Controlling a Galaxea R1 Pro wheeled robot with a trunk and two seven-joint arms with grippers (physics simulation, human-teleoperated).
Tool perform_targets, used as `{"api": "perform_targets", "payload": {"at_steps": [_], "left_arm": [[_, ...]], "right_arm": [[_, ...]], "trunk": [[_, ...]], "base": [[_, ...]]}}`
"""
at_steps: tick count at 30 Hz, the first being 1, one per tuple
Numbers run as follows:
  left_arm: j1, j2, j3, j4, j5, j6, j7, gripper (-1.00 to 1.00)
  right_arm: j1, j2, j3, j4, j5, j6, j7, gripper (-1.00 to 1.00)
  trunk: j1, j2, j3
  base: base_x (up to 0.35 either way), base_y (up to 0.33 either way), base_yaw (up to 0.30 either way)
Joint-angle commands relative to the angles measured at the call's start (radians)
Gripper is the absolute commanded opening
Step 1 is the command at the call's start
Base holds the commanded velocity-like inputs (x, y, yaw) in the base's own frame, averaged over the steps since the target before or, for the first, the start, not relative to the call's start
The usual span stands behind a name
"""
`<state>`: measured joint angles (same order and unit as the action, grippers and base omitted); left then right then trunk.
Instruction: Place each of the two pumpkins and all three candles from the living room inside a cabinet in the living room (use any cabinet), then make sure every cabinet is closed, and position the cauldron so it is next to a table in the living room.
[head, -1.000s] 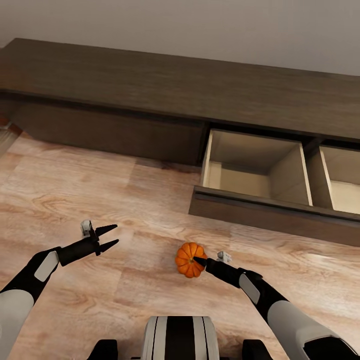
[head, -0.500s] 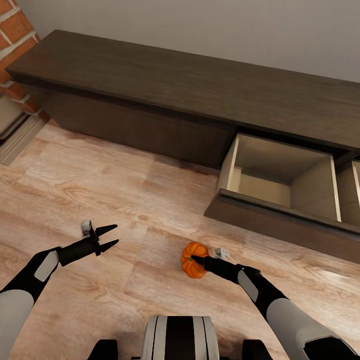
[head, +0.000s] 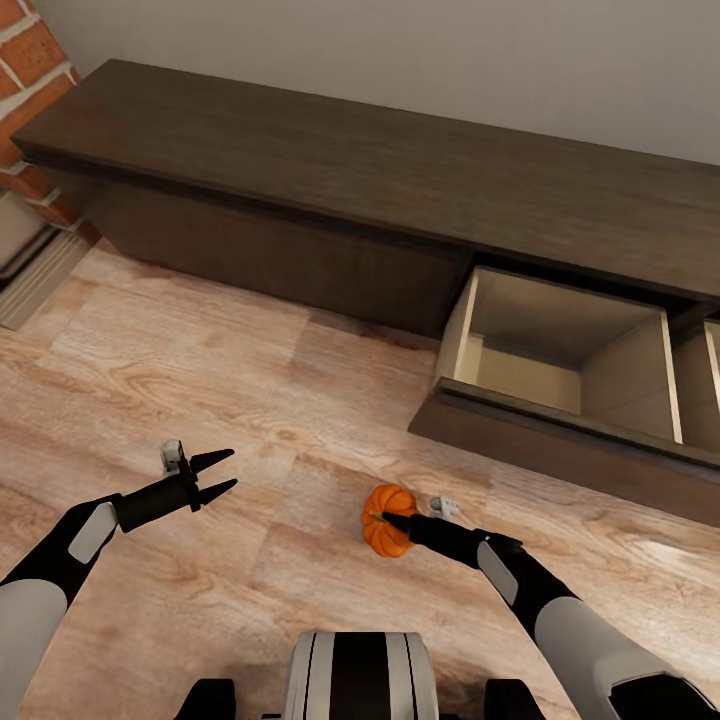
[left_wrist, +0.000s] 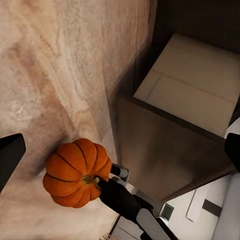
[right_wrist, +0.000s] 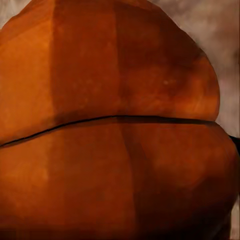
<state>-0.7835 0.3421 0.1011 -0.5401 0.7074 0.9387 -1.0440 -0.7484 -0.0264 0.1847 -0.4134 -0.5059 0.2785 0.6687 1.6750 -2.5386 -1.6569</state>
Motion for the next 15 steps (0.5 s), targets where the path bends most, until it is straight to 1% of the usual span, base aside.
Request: {"api": "perform_targets", "payload": {"at_steps": [1, 5, 7, 8, 12, 14, 15], "left_arm": [[0.000, 0.000, 0.001, 0.000, 0.000, 0.005, -0.002, 1.00], [0.000, 0.000, 0.001, 0.000, 0.000, 0.005, -0.003, 1.00], [0.000, 0.000, 0.001, 0.000, 0.000, 0.005, -0.002, 1.00], [0.000, -0.001, 0.000, 0.000, 0.000, 0.004, -0.002, 1.00], [0.000, -0.001, 0.000, 0.000, 0.000, 0.004, -0.002, 1.00], [0.000, -0.003, 0.000, 0.000, 0.000, 0.003, -0.002, 1.00], [0.000, -0.004, 0.000, 0.000, 0.000, 0.003, -0.002, 1.00]], "right_arm": [[0.000, -0.002, 0.004, -0.001, -0.010, 0.008, 0.034, -1.00], [0.000, -0.003, 0.004, -0.001, -0.015, 0.012, 0.141, -1.00], [0.000, -0.004, 0.003, -0.001, -0.017, 0.014, 0.211, -1.00], [0.000, -0.004, 0.003, -0.001, -0.018, 0.016, 0.227, -1.00], [0.000, -0.004, 0.002, -0.001, -0.020, 0.020, 0.244, -1.00], [0.000, -0.003, 0.005, -0.001, -0.020, 0.021, 0.280, -1.00], [0.000, -0.003, 0.005, -0.001, -0.020, 0.022, 0.286, -1.00]], "trunk": [[0.000, 0.000, 0.000], [0.000, 0.000, 0.000], [0.000, 0.000, 0.000], [0.000, 0.000, 0.000], [0.000, 0.000, 0.000], [0.000, 0.000, 0.000], [0.000, 0.000, 0.000]], "base": [[0.000, 0.000, 0.000], [0.000, 0.000, 0.000], [0.000, 0.000, 0.000], [0.000, 0.000, 0.000], [0.000, 0.000, 0.000], [0.000, 0.000, 0.000], [0.000, 0.000, 0.000]]}}
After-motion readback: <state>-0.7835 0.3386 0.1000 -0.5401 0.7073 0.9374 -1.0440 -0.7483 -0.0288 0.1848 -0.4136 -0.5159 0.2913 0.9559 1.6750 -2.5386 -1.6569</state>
